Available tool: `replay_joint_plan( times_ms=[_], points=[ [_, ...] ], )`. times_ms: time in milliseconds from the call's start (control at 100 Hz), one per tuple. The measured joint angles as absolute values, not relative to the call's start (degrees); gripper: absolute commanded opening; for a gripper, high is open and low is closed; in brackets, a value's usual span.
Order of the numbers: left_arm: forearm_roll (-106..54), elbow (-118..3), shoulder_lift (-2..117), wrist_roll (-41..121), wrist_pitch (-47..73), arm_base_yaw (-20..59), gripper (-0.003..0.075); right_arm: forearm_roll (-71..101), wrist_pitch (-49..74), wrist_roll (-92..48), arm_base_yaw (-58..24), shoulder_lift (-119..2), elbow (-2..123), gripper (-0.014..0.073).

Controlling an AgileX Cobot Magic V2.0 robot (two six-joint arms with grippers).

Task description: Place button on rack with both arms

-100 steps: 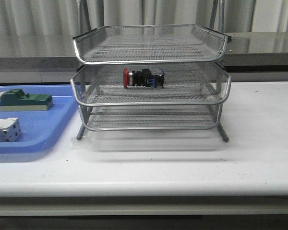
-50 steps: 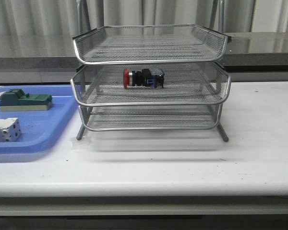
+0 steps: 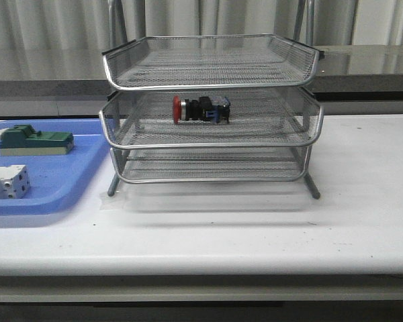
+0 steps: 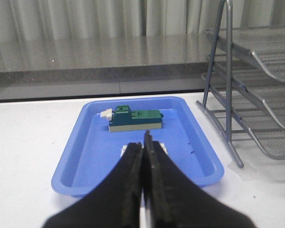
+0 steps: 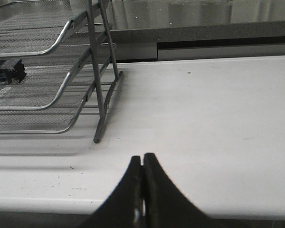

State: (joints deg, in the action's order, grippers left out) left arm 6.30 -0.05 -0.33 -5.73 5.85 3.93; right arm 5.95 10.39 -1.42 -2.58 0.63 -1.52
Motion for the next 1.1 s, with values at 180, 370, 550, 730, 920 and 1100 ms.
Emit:
replay_joint_plan(
  times_ms=[180,370,550,730,920,1100],
  points=[
    [6.4,-0.05,-0.33,-6.59,2.05,3.93,-0.002,5.95,10.39,-1.42,-2.58,0.63,-1.52,-0.0061],
    [6.4,-0.05,-0.33,-6.71,2.05,3.93,-0.002,5.95,10.39,-1.33,-2.58,0.63,-1.52,-0.0061],
    [6.4,-0.05,-0.33,-6.8,2.05,3.93,-0.002,5.95,10.39,-1.33,-2.58,0.63,-1.52,-0.0061],
    [6.4,-0.05,-0.33,-6.8,2.05,3.93,-0.002,5.95,10.39,-1.33,-2.58,0.63,-1.52,-0.0061],
    [6.4,-0.05,-0.33,-6.8,2.05,3.93,-0.002,5.95,10.39,-1.33,-2.58,0.63,-1.52,-0.0061],
    [6.4,-0.05,-0.33,-6.8,2.05,3.93,-0.002,5.95,10.39,-1.33,-2.58,0.63,-1.52,-0.0061]
  ],
)
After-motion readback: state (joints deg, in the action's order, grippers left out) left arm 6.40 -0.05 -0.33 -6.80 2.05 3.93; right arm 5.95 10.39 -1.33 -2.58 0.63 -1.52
